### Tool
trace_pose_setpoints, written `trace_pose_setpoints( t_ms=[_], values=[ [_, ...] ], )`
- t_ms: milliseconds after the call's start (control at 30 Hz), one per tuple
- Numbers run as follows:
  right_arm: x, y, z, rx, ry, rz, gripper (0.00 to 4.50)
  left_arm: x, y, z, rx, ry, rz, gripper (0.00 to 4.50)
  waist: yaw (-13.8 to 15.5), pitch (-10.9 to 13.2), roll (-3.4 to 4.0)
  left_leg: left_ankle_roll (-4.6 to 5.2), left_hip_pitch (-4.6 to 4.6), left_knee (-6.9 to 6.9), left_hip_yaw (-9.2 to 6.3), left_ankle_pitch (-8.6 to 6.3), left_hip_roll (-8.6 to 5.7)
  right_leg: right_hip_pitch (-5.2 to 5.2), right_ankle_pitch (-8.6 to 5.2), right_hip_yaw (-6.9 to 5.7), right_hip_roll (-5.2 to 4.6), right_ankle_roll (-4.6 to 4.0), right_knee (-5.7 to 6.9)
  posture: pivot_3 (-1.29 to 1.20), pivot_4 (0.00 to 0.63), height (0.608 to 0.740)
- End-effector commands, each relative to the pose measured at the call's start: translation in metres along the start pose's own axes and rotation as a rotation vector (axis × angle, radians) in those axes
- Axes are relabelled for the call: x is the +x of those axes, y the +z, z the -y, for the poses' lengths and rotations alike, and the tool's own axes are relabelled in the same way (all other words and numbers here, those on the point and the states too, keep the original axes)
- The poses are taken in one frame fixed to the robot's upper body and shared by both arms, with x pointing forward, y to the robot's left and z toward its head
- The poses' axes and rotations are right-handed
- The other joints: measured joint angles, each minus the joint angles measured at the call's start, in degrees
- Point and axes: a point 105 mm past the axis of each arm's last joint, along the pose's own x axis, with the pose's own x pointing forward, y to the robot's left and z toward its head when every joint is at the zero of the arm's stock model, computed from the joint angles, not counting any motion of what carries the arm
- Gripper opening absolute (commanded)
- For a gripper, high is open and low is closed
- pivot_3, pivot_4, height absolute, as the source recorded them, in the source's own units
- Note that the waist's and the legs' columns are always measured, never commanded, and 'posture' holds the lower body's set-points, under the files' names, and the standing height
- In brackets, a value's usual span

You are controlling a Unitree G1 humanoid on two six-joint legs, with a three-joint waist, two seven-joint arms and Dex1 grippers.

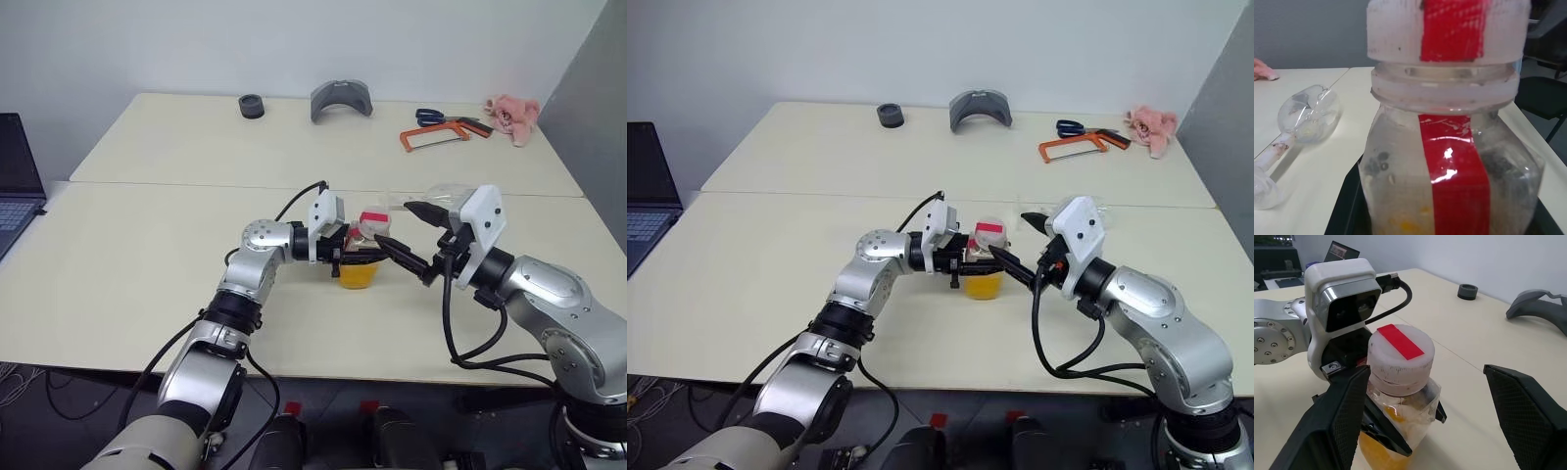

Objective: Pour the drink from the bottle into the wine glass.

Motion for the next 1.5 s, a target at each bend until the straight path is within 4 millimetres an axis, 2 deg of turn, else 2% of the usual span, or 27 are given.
trace_pose_setpoints(
  t_ms=[33,667,1033,1500],
  values=[
    [-0.007,0.012,-0.005,-0.031,0.025,0.036,3.94,0.001,0.016,-0.004,0.060,0.003,0.038,1.64,0.00,0.00,0.00,0.00,0.00,0.00,0.01,0.00,0.00,0.00,0.00,0.00,0.00,0.00,0.00,0.00,0.150,0.740],
    [-0.010,0.020,-0.014,0.008,0.085,0.068,3.94,0.002,0.019,-0.004,0.062,0.002,0.059,1.63,0.00,0.00,0.00,0.00,0.00,0.00,0.01,0.00,0.00,0.00,0.00,0.00,0.00,0.00,0.00,0.00,0.150,0.740],
    [0.005,0.030,-0.009,0.098,0.106,0.107,3.94,0.005,0.024,0.001,0.045,-0.041,0.092,1.63,0.02,0.00,0.00,0.00,0.00,0.00,-0.01,0.00,0.01,0.00,0.00,-0.01,0.00,0.00,0.00,0.00,0.150,0.740],
    [0.016,0.022,-0.004,0.102,0.126,0.074,3.94,0.006,0.022,0.002,0.052,-0.048,0.083,1.61,0.00,0.00,0.00,0.00,0.00,0.00,0.00,0.00,0.01,0.00,0.00,0.00,0.00,0.00,0.00,0.00,0.150,0.740]
  ],
)
